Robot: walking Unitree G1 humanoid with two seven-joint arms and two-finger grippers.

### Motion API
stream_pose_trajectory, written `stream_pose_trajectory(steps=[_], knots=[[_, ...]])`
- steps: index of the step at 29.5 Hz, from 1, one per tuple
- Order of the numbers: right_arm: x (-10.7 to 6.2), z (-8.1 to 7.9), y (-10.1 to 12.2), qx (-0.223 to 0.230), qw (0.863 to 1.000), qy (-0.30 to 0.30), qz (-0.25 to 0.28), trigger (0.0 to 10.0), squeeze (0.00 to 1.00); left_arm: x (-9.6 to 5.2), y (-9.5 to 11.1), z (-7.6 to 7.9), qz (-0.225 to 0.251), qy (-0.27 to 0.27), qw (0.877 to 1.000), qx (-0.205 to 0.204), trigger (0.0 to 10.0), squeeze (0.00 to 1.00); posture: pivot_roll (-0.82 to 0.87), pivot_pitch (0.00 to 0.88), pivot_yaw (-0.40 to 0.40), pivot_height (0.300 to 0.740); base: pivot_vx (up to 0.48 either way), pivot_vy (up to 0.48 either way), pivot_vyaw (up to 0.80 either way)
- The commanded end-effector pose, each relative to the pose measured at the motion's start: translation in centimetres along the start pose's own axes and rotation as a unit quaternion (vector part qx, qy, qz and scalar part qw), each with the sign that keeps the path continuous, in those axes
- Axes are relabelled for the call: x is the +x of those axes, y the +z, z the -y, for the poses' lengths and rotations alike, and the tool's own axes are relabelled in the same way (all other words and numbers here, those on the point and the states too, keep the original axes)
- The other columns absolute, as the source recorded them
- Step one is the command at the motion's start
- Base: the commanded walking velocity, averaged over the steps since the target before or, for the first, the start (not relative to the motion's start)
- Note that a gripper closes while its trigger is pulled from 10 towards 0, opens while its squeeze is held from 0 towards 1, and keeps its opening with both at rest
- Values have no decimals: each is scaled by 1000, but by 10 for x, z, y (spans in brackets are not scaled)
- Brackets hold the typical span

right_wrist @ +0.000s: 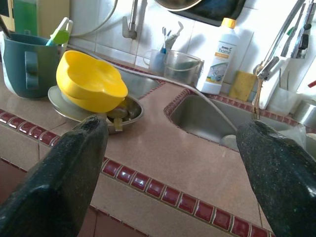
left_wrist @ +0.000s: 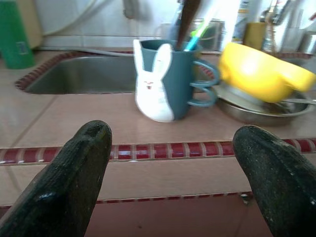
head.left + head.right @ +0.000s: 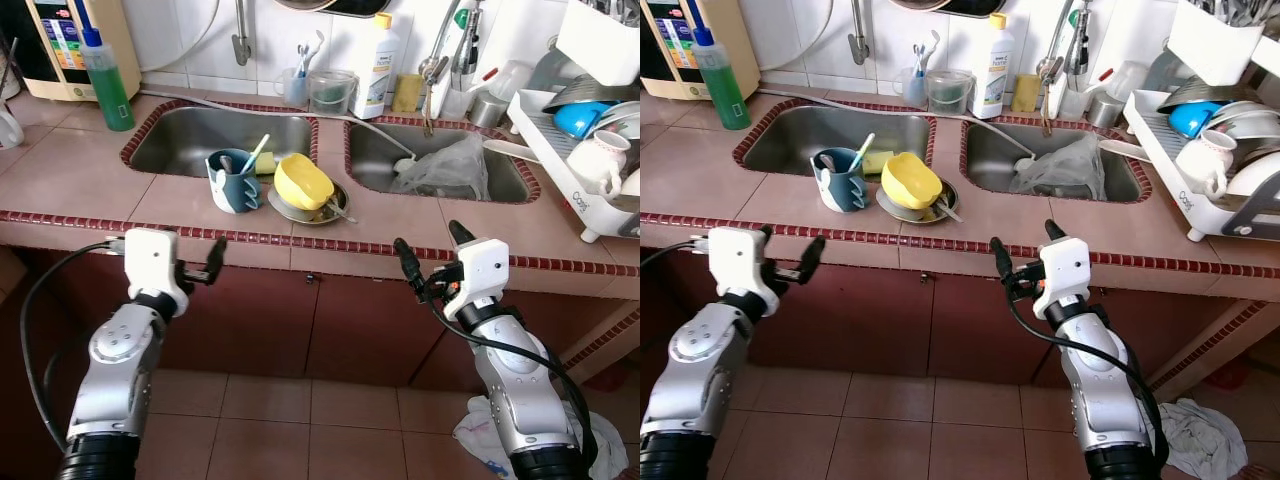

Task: Kitchen organization

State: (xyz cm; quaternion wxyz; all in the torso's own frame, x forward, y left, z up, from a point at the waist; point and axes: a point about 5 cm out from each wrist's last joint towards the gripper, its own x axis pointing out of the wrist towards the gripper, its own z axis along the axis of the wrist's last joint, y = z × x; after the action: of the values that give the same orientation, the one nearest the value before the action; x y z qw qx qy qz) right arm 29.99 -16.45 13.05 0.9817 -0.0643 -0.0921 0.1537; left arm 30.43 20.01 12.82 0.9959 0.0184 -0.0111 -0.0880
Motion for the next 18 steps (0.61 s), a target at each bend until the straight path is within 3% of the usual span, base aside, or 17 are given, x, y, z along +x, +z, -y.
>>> stream_pose_trajectory(steps=[1, 8, 12, 18], knots=[[-1, 7, 4, -3, 1000, -10, 6, 10000, 0, 1, 3, 6, 6, -15, 1000, -3, 10000, 0, 112, 0, -63, 740, 0, 0, 0], [-17, 11, 3, 16, 999, -41, 17, 10000, 0, -13, -1, 14, 14, -38, 999, -19, 10000, 0, 114, 0, -69, 740, 0, 0, 0], [-34, 7, -8, 19, 999, -49, -5, 10000, 0, -25, -10, 16, 4, -37, 999, -26, 10000, 0, 113, 0, -71, 740, 0, 0, 0], [-34, 3, -10, 22, 998, -52, -11, 10000, 0, -27, -12, 18, 1, -38, 999, -38, 10000, 0, 105, 0, -64, 740, 0, 0, 0]])
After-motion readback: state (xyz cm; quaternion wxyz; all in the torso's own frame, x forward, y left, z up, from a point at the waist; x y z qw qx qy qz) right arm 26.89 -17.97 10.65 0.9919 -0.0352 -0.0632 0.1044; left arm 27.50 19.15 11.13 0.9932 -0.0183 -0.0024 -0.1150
